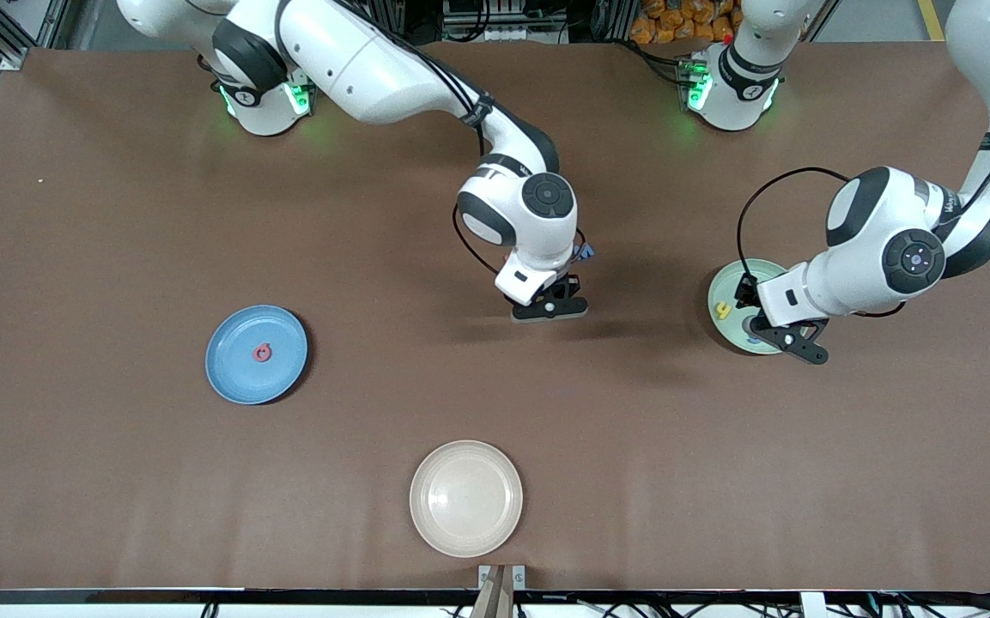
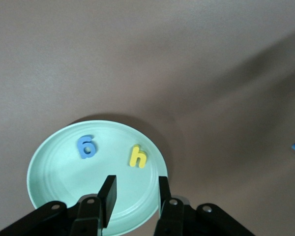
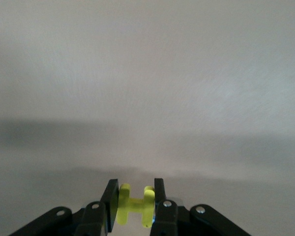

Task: Sort uppercase to blue plate, lowercase to green plate
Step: 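Carry the H to the blue plate while the left gripper returns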

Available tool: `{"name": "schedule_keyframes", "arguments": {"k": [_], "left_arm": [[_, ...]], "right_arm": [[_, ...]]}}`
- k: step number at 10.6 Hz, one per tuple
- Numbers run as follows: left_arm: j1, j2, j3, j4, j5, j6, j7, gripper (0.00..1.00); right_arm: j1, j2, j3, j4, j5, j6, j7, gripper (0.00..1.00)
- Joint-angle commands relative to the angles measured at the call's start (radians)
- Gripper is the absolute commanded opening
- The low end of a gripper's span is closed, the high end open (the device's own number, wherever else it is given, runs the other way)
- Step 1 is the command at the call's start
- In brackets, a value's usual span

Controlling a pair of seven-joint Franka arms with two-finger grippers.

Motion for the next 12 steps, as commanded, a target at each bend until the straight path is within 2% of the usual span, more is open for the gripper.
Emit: {"name": "schedule_keyframes", "arguments": {"k": [1,3,6,8,9,10,12], "left_arm": [[0.009,-0.016,-0.063,0.005,-0.024,-0.039,-0.098,0.36],[0.003,-0.031,-0.118,-0.004,-0.024,-0.050,-0.177,0.35],[-0.034,-0.034,-0.149,-0.020,-0.070,-0.013,-0.223,0.35],[-0.099,-0.030,-0.146,-0.033,-0.074,0.057,-0.276,0.33],[-0.147,-0.028,-0.137,-0.043,-0.072,0.106,-0.313,0.33],[-0.211,-0.028,-0.117,-0.047,-0.067,0.146,-0.356,0.33],[-0.413,-0.028,0.013,-0.043,-0.060,0.197,-0.420,0.33]], "right_arm": [[-0.029,-0.092,-0.065,-0.029,0.077,-0.063,0.000,0.00],[-0.105,-0.235,-0.111,-0.137,0.180,-0.117,-0.114,0.00],[-0.264,-0.460,-0.116,-0.400,0.191,-0.123,-0.289,0.00],[-0.355,-0.533,-0.116,-0.527,0.191,-0.123,-0.380,0.00],[-0.386,-0.557,-0.134,-0.587,0.191,-0.137,-0.432,0.00],[-0.391,-0.558,-0.183,-0.635,0.191,-0.136,-0.498,0.00],[-0.397,-0.557,-0.252,-0.684,0.191,-0.123,-0.587,0.00]]}}
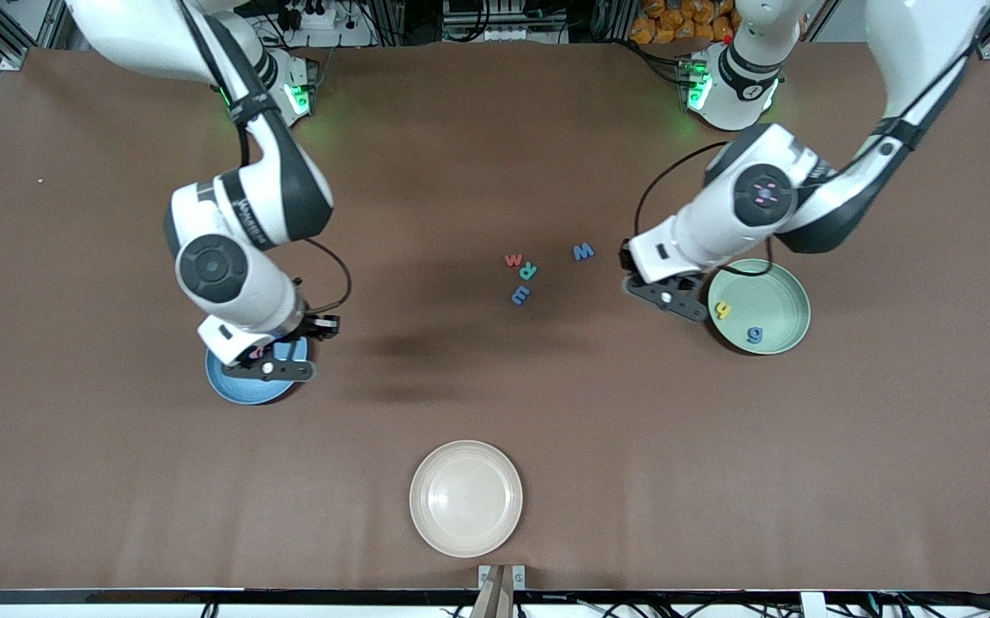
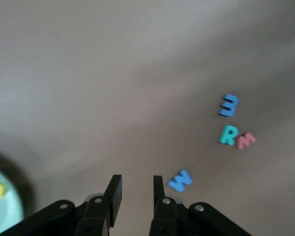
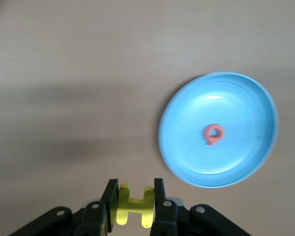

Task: Sort uppercase to blue plate, lowercase to green plate
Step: 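Release the H on the blue plate while the left gripper reaches letters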

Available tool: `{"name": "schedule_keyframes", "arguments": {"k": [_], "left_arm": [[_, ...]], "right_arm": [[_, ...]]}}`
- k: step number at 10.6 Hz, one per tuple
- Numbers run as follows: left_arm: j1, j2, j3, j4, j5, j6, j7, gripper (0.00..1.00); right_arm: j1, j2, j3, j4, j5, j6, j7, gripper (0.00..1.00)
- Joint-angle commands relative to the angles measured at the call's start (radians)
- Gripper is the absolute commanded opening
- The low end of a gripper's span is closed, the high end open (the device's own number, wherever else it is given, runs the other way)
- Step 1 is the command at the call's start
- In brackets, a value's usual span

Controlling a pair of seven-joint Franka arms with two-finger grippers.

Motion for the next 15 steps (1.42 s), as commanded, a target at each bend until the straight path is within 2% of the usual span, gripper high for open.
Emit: {"name": "schedule_keyframes", "arguments": {"k": [1,3,4,5,6,7,10,13,15], "left_arm": [[-0.254,-0.025,0.189,-0.003,-0.006,0.094,-0.090,0.34],[-0.527,-0.011,0.398,0.019,0.047,0.146,-0.190,0.38],[-0.648,-0.001,0.496,0.032,0.054,0.168,-0.231,0.39],[-0.743,0.018,0.571,0.058,0.054,0.179,-0.253,0.40],[-0.813,0.039,0.622,0.090,0.052,0.182,-0.259,0.40],[-0.856,0.051,0.650,0.121,0.052,0.180,-0.270,0.40],[-0.884,0.065,0.658,0.164,0.073,0.190,-0.241,0.45],[-0.910,0.113,0.663,0.164,0.120,0.310,-0.239,0.52],[-0.980,0.165,0.718,0.190,0.120,0.352,-0.253,0.52]], "right_arm": [[-0.024,-0.032,-0.051,-0.102,0.017,0.041,-0.097,0.00],[-0.090,-0.004,-0.052,-0.130,0.022,0.075,-0.184,0.00],[-0.107,0.014,-0.052,-0.128,0.031,0.077,-0.204,0.10],[-0.107,0.010,-0.052,-0.128,0.020,0.074,-0.238,0.87],[-0.125,-0.018,-0.052,-0.128,0.019,0.063,-0.285,1.00],[-0.140,-0.044,-0.052,-0.128,0.020,0.062,-0.309,1.00],[-0.196,-0.145,-0.051,-0.125,0.022,0.062,-0.335,1.00],[-0.257,-0.274,-0.049,-0.119,0.028,0.022,-0.434,1.00],[-0.286,-0.355,-0.045,-0.119,0.028,-0.003,-0.441,1.00]]}}
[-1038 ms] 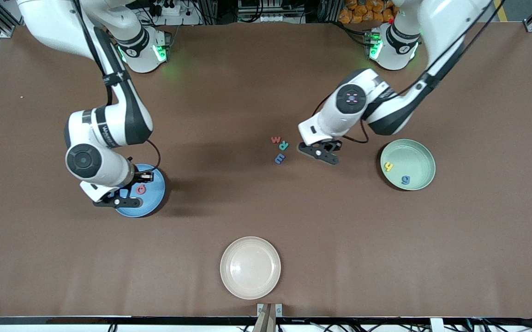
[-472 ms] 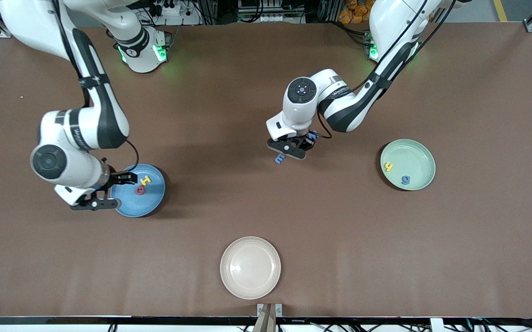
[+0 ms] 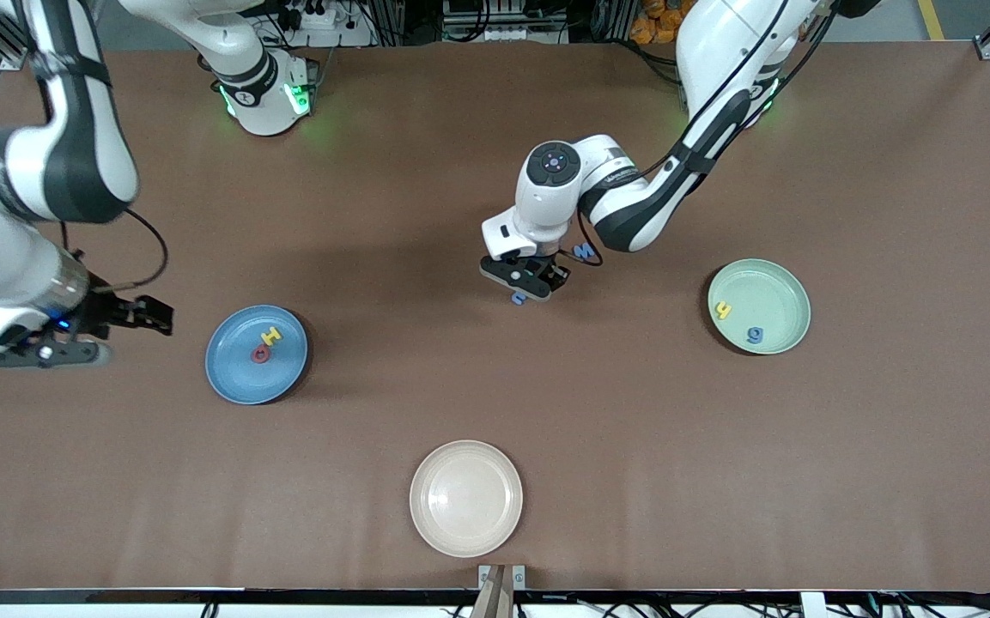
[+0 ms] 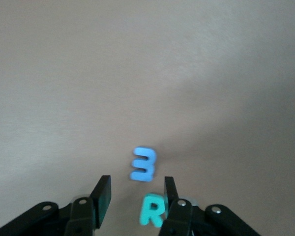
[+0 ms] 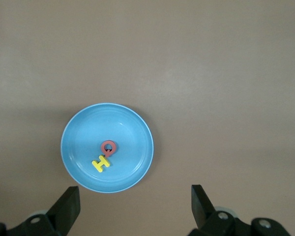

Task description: Sort uppercase to blue plate, lowercase to green plate

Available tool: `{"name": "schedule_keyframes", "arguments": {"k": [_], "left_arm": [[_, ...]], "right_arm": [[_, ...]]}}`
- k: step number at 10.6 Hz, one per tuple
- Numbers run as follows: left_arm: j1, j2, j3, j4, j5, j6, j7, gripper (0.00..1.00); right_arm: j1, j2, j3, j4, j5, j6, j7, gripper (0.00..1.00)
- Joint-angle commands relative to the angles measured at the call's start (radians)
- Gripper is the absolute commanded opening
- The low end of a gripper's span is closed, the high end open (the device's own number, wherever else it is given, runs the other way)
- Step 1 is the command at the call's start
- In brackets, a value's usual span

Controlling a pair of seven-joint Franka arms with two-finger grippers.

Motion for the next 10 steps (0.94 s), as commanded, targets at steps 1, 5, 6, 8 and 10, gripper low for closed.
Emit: {"name": "schedule_keyframes", "arguments": {"k": [1,5,6,8,10], "left_arm": [[-0.064,0.061,0.048,0.053,0.025,0.029,-0.008,0.52],[-0.061,0.080,0.066,0.053,0.137,0.030,0.008,0.53],[-0.058,0.081,0.066,0.053,0.148,0.030,0.007,0.53],[-0.060,0.087,0.066,0.054,0.130,0.030,-0.002,0.53],[-0.063,0.095,0.066,0.054,0.127,0.032,-0.010,0.53]], "right_arm": [[-0.052,-0.107,0.036,-0.024,0.021,-0.030,-0.023,1.00],[-0.061,-0.123,0.063,0.121,0.016,-0.246,-0.003,1.00],[-0.058,-0.128,0.063,0.128,0.016,-0.249,-0.003,1.00],[-0.063,-0.132,0.102,0.128,0.009,-0.237,0.012,1.00],[-0.062,-0.142,0.106,0.126,0.007,-0.242,0.030,1.00]]}}
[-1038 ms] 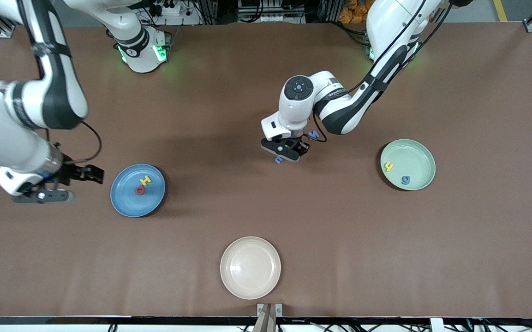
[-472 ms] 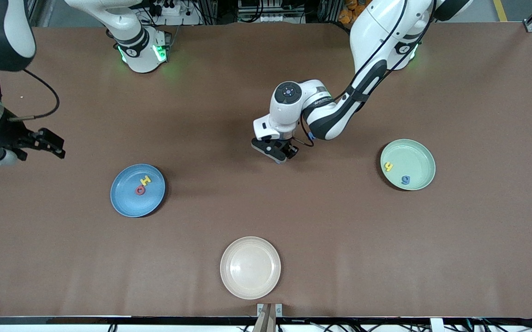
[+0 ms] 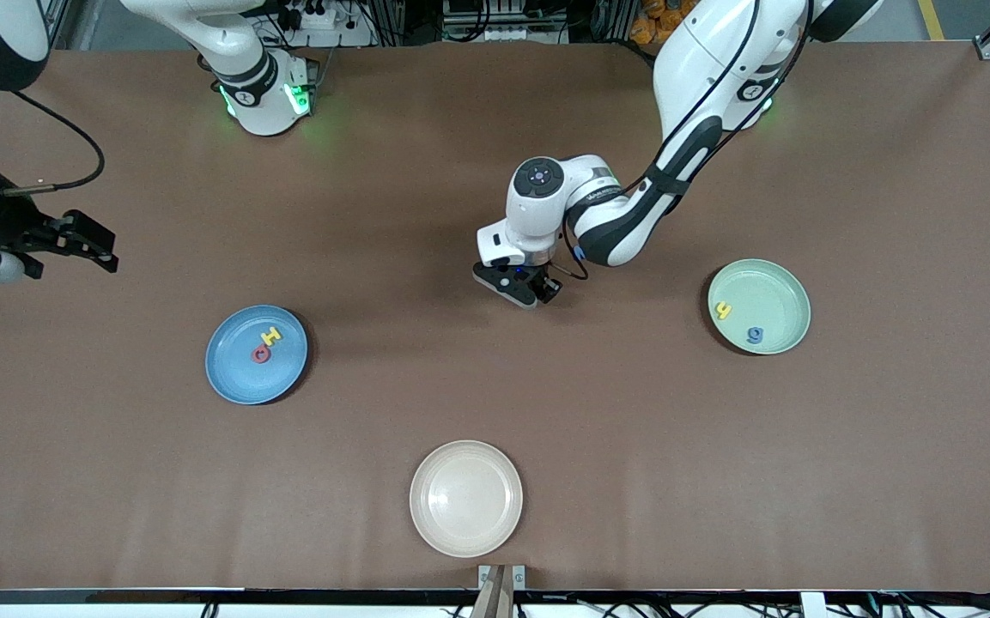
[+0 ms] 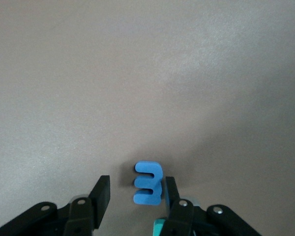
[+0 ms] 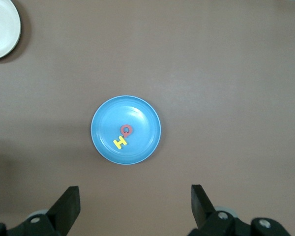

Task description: Sort uppercase to blue plate, lowercase to green plate

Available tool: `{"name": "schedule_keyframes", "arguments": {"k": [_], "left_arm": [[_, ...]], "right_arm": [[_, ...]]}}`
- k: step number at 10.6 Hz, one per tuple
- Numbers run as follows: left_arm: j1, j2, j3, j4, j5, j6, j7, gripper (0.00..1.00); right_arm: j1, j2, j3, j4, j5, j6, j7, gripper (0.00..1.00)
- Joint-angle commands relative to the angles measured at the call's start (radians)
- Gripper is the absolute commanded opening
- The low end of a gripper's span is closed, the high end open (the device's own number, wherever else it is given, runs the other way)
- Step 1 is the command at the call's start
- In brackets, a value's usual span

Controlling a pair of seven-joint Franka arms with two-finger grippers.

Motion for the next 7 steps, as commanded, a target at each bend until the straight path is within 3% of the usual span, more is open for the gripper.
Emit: {"name": "schedule_keyframes", "arguments": {"k": [1,7], "left_arm": [[-0.009,0.022,0.003,0.021,0.008,0.006,-0.010,0.53],[-0.014,0.042,0.003,0.032,0.009,0.006,-0.023,0.51]], "right_arm": [[-0.017,-0.007,0.016,0.013,0.005,-0.011,0.011,1.00],[-0.010,-0.021,0.018,0.016,0.005,-0.017,0.022,1.00]]}}
